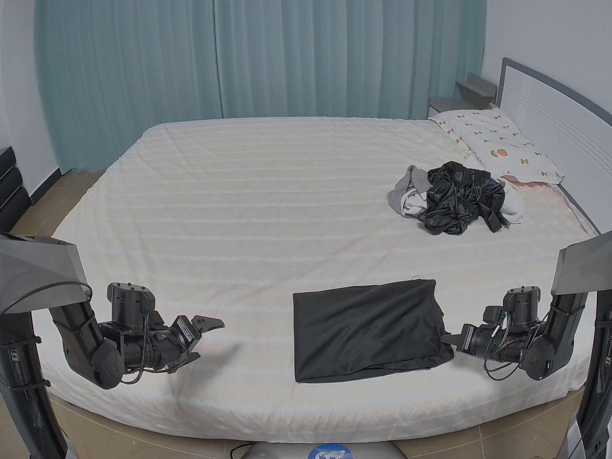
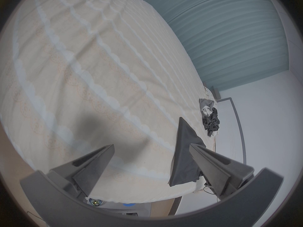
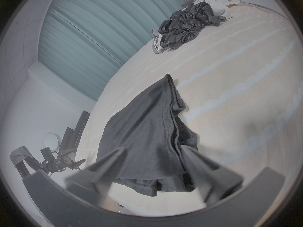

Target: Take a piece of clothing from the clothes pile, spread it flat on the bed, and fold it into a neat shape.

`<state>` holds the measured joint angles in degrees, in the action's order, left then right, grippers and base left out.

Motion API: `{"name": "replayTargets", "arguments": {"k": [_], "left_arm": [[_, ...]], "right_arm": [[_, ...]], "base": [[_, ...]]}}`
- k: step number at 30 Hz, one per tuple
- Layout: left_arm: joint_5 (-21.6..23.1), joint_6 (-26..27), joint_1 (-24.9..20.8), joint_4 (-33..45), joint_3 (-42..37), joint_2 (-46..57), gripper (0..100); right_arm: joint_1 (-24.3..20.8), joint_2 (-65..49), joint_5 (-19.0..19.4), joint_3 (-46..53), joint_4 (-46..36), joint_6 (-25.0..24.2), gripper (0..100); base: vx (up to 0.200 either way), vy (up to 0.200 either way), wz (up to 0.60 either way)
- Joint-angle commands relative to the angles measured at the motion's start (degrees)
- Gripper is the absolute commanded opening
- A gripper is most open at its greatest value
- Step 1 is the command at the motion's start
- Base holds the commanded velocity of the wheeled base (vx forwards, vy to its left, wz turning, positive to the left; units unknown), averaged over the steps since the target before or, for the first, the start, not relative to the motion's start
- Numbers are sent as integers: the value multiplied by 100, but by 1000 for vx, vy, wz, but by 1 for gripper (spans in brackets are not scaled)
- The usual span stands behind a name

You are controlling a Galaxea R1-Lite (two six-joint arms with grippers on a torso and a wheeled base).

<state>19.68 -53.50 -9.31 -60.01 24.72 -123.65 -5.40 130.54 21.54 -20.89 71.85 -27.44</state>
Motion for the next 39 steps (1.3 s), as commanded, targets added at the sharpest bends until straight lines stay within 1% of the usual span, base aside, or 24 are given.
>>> {"name": "replayTargets", "arguments": {"k": [1, 5, 11, 15, 22, 26, 30, 34, 35, 39], "left_arm": [[10, -2, 0, -2, -3, -1, 100], [1, -2, 0, -2, 6, -1, 100], [1, -2, 0, -2, 6, -1, 100], [1, -2, 0, -2, 6, -1, 100], [1, -2, 0, -2, 6, -1, 100], [1, -2, 0, -2, -3, -1, 100], [10, -2, 0, -2, 6, -1, 100], [1, -2, 0, -2, 6, -1, 100], [1, -2, 0, -2, 6, -1, 100], [1, -2, 0, -2, 6, -1, 100]], "right_arm": [[57, -63, -1, 138, 4, 19, 0], [136, -257, 17, 288, 4, 46, 0], [250, -353, 17, 490, 4, 266, 0], [312, -301, 26, 587, -4, 433, 0], [347, -301, 17, 613, -75, 529, 0], [391, -266, 17, 657, -92, 749, 0], [443, -151, 17, 630, -84, 811, 0], [496, 24, 17, 595, -48, 978, 0], [496, 51, 8, 578, 4, 986, 100], [505, -99, 17, 428, 75, 925, 100]], "base": [[0, 0, 0], [0, 0, 0], [0, 0, 0], [0, 0, 0], [0, 0, 0], [0, 0, 0], [0, 0, 0], [0, 0, 0], [0, 0, 0], [0, 0, 0]]}}
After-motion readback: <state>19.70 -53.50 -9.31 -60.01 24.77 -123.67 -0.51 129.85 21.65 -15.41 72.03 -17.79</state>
